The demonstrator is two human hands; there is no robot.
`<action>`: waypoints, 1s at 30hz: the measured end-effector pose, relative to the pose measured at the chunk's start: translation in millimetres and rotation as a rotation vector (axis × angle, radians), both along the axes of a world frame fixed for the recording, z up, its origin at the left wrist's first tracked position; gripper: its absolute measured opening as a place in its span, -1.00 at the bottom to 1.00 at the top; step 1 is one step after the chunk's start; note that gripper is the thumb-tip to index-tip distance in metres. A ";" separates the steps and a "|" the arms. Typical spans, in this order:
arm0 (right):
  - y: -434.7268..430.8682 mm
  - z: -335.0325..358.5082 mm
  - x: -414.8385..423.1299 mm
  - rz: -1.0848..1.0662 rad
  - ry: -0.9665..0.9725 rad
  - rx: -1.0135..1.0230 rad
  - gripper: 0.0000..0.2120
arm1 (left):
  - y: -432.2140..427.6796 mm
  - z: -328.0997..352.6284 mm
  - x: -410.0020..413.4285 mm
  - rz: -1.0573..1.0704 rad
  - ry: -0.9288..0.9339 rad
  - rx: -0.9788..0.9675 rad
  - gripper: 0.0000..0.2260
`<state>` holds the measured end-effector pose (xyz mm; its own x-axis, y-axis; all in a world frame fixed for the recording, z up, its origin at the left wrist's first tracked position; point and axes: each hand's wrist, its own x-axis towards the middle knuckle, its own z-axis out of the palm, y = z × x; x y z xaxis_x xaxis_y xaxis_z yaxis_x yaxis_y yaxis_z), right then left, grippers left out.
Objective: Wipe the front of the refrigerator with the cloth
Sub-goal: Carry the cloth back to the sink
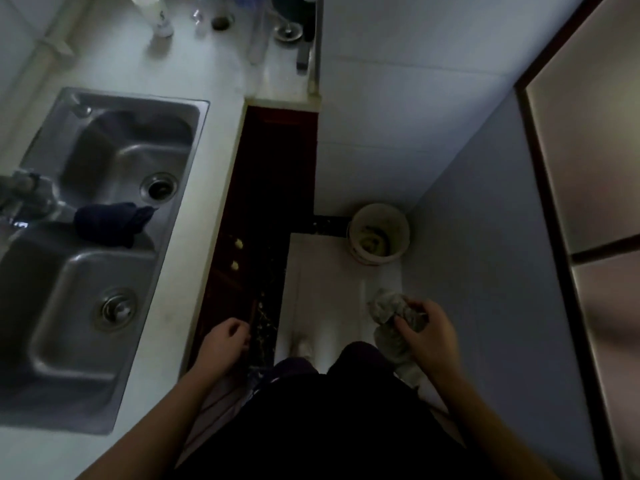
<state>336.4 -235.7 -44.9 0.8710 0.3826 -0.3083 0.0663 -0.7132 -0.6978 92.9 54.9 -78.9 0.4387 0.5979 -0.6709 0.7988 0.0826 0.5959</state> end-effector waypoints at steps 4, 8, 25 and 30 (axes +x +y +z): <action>31.7 1.0 48.5 -0.032 0.036 -0.009 -0.70 | 45.9 7.7 61.0 -0.003 -0.039 0.020 -0.83; 70.9 -7.7 105.7 0.026 0.029 -0.003 -0.71 | 76.5 8.5 110.4 0.044 -0.041 0.033 -0.83; 352.6 12.1 294.1 0.634 -0.062 0.134 -0.66 | 145.2 31.7 175.3 0.486 0.082 0.143 -0.85; 426.6 23.3 303.5 0.686 -0.101 0.205 -0.70 | 208.3 41.5 204.8 0.543 0.003 0.184 -0.83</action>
<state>639.9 190.9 -21.6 0.4344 0.8949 -0.1026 0.5231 -0.3433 -0.7800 297.7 263.2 -37.4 0.0338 0.8441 -0.5351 0.6725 0.3769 0.6370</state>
